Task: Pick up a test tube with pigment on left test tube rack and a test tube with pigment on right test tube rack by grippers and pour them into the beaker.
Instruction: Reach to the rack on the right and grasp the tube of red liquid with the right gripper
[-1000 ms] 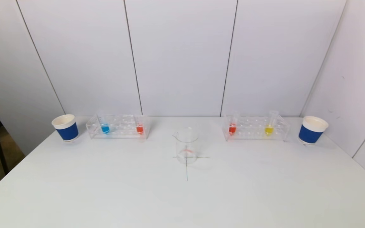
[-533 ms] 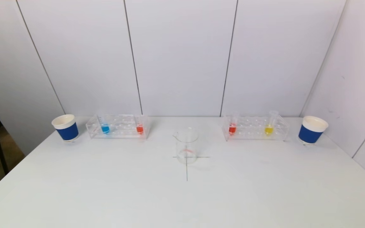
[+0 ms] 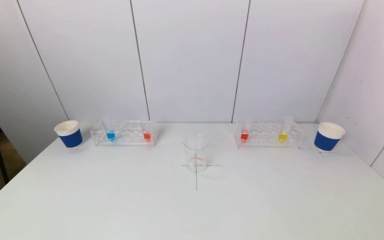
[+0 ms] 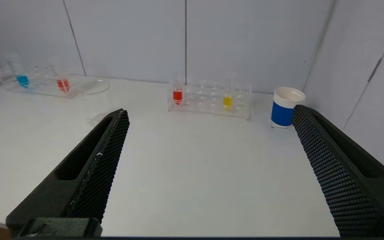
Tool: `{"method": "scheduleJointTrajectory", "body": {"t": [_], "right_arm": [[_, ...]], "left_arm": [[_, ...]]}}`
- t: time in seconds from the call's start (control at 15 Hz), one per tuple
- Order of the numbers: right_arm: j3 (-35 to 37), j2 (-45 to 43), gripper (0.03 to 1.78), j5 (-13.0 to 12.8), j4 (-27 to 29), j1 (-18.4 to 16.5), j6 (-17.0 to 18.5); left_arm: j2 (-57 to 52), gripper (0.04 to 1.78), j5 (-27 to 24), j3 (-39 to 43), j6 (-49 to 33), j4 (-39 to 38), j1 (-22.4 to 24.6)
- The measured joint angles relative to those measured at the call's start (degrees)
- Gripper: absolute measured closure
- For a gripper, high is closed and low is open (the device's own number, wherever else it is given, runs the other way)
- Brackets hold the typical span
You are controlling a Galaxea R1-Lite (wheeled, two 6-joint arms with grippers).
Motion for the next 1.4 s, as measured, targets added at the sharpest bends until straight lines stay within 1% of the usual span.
{"method": "scheduleJointTrajectory", "body": {"t": [0.07, 0.2, 0.4, 0.53, 0.67, 0.73, 0.87, 0.93, 1.07, 1.13, 1.2, 1.4], "right_arm": [[-0.99, 2.28, 0.04, 1.24, -0.26, 0.02, 0.00], [-2.08, 7.17, 0.04, 3.56, -3.06, 0.10, 0.22], [-2.22, 14.97, 0.04, 6.42, -11.03, 0.11, 0.72], [-2.32, 20.15, 0.04, 7.73, -14.99, 0.11, 1.10], [-2.74, 24.48, 0.04, 8.28, -16.20, 0.11, 1.15], [-3.05, 26.27, 0.04, 9.09, -16.36, 0.13, 1.07], [-4.13, 29.55, 0.04, 12.19, -16.48, 0.16, 1.07], [-4.68, 31.15, 0.04, 13.20, -16.51, 0.16, 0.83], [-6.11, 34.87, 0.04, 13.85, -16.75, 0.13, 0.55], [-6.69, 36.93, 0.04, 13.90, -17.80, 0.13, 0.55], [-6.97, 39.17, 0.04, 13.92, -19.79, 0.13, 0.55], [-6.12, 46.69, 0.04, 13.95, -29.77, 0.13, 0.46]], "left_arm": [[0.00, 0.10, 0.00, 0.00, 0.02, 0.00, 0.00], [0.00, 0.10, 0.00, 0.00, 0.02, 0.00, 0.00], [0.00, 0.10, 0.00, 0.00, 0.02, 0.00, 0.00], [0.00, 0.10, 0.00, 0.00, 0.02, 0.00, 0.00], [0.00, 0.10, 0.00, 0.00, 0.02, 0.00, 0.00], [0.00, 0.10, 0.00, 0.00, 0.02, 0.00, 0.00], [0.00, 0.10, 0.00, 0.00, 0.02, 0.00, 0.00], [0.00, 0.10, 0.00, 0.00, 0.02, 0.00, 0.00], [0.00, 0.10, -0.02, 0.00, 0.00, 0.00, 0.00], [0.00, 0.10, 0.00, 0.00, 0.02, 0.00, 0.00], [0.00, 0.10, 0.00, 0.00, 0.02, 0.00, 0.00], [0.00, 0.10, 0.00, 0.00, 0.02, 0.00, 0.00]]}}
